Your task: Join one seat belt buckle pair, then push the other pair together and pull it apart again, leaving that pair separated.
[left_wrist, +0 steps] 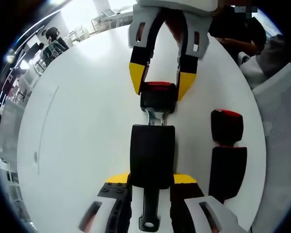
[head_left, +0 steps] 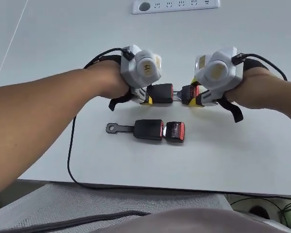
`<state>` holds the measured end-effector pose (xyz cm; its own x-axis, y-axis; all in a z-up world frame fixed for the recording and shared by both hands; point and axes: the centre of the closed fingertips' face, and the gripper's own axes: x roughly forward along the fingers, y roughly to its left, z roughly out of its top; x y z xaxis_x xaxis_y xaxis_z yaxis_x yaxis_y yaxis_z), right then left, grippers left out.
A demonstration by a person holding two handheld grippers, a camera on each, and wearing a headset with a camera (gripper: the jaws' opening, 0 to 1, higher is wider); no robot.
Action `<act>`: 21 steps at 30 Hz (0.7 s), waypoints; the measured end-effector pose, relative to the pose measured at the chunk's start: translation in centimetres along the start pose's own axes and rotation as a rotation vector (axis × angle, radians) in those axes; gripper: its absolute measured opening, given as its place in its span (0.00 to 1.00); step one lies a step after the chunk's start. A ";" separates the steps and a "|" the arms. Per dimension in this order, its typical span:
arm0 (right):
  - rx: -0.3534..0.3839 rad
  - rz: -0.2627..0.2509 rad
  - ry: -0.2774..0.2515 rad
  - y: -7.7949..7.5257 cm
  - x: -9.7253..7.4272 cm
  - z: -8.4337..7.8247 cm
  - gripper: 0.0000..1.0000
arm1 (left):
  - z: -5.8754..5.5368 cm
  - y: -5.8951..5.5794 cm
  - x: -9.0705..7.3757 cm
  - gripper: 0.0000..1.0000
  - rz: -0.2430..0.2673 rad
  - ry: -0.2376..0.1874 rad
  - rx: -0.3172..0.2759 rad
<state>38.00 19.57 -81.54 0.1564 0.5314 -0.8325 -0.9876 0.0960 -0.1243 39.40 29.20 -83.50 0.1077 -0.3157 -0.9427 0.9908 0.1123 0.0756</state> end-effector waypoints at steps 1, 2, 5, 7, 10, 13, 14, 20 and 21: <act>-0.001 -0.002 0.003 0.0 -0.1 -0.2 0.29 | -0.1 0.0 0.0 0.30 0.001 -0.002 0.000; 0.002 -0.004 0.004 -0.1 -0.2 -0.4 0.30 | 0.0 0.0 0.0 0.30 0.003 -0.003 -0.002; 0.019 -0.008 0.011 -0.2 -0.7 -1.2 0.30 | 0.1 -0.3 -0.1 0.30 0.005 0.004 -0.001; 0.014 -0.010 0.015 -0.1 -1.2 -1.9 0.30 | -0.1 -0.2 -0.1 0.30 0.002 0.012 -0.001; 0.015 -0.010 0.032 0.2 -1.9 -2.9 0.31 | 0.0 -0.2 -0.1 0.30 0.000 0.019 -0.002; 0.020 -0.013 0.043 0.4 -2.7 -4.1 0.31 | -0.2 -0.2 -0.1 0.30 0.004 0.022 -0.002; 0.023 -0.020 0.050 0.3 -3.1 -4.7 0.31 | -0.1 -0.2 -0.1 0.31 0.007 0.023 -0.004; 0.071 -0.036 0.084 0.1 -4.6 -7.2 0.31 | 0.3 -0.8 -0.6 0.31 0.012 0.019 -0.003; 0.068 -0.039 0.086 0.1 -4.8 -7.4 0.31 | 0.4 -0.9 -0.7 0.31 0.013 0.019 -0.002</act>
<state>37.02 10.80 -81.59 0.1900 0.4519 -0.8716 -0.9771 0.1735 -0.1230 38.47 28.95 -82.79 0.1194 -0.2964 -0.9476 0.9891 0.1181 0.0877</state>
